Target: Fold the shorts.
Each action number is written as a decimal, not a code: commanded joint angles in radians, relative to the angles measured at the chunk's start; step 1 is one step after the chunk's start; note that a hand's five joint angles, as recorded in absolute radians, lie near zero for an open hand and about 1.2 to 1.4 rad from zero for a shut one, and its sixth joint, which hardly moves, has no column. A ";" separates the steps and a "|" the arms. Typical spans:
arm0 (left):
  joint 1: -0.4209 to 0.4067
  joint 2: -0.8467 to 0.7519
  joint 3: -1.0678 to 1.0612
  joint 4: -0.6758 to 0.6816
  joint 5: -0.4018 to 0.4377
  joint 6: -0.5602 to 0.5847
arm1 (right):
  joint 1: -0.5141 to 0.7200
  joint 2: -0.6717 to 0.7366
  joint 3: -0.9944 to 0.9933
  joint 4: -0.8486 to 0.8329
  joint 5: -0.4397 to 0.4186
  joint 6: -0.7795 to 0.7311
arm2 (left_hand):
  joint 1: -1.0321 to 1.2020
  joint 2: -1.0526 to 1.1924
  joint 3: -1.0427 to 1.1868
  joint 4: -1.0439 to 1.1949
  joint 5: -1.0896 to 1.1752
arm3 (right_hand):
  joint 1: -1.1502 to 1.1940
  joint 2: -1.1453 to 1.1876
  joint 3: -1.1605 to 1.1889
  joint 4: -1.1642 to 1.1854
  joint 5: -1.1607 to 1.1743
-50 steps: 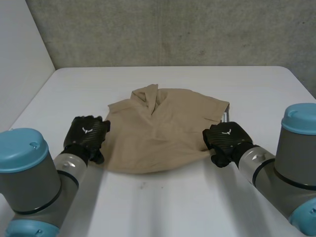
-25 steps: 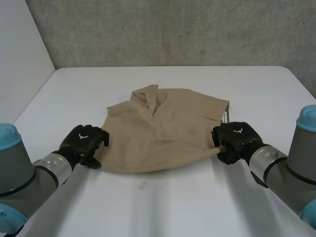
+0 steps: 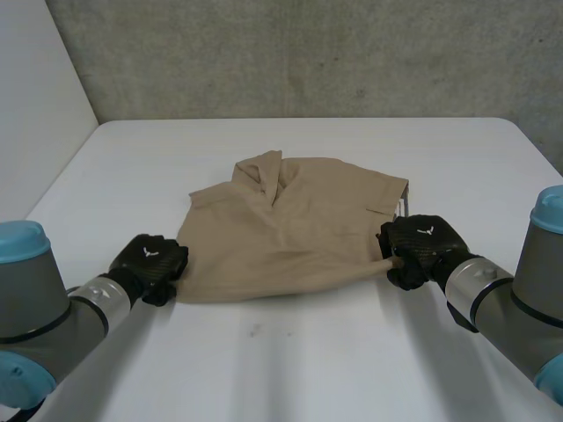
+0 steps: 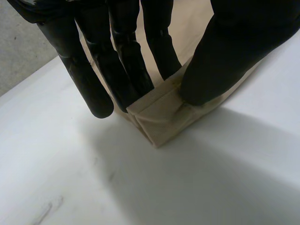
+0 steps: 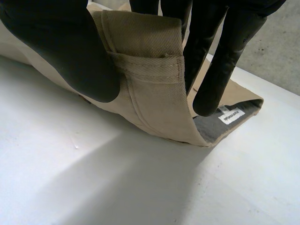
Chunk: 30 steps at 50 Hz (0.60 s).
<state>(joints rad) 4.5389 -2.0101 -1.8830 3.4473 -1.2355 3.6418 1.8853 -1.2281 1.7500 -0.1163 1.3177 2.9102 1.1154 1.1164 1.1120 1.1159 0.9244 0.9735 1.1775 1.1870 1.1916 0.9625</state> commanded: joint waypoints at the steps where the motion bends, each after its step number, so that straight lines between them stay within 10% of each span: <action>1: -0.001 0.040 0.002 0.000 -0.004 -0.006 | 0.001 -0.002 -0.001 0.001 0.002 -0.002 | 0.281 0.280 0.284 0.280 0.297 | 0.423 0.219 0.209 0.205 0.259; 12: -0.014 0.329 -0.036 -0.123 -0.062 -0.026 | 0.002 -0.099 -0.055 0.049 0.006 -0.039 | 0.281 0.280 0.284 0.280 0.297 | 0.423 0.219 0.209 0.205 0.259; 22: -0.043 0.698 -0.031 -0.699 -0.056 0.050 | 0.002 -0.293 -0.098 0.458 0.011 -0.415 | 0.281 0.280 0.284 0.280 0.297 | 0.423 0.219 0.209 0.205 0.259; 30: -0.064 0.694 -0.074 -0.718 -0.021 0.136 | -0.005 -0.295 -0.029 0.652 0.005 -0.626 | 0.281 0.280 0.284 0.280 0.297 | 0.423 0.219 0.209 0.205 0.259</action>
<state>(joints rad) 4.4882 -1.2910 -1.9237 2.7331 -1.2760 3.7270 1.8856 -1.5298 1.6731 0.4514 1.3273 2.3911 1.1280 1.1971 1.1872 1.1934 0.9692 0.9735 1.1775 1.1870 1.1916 0.9625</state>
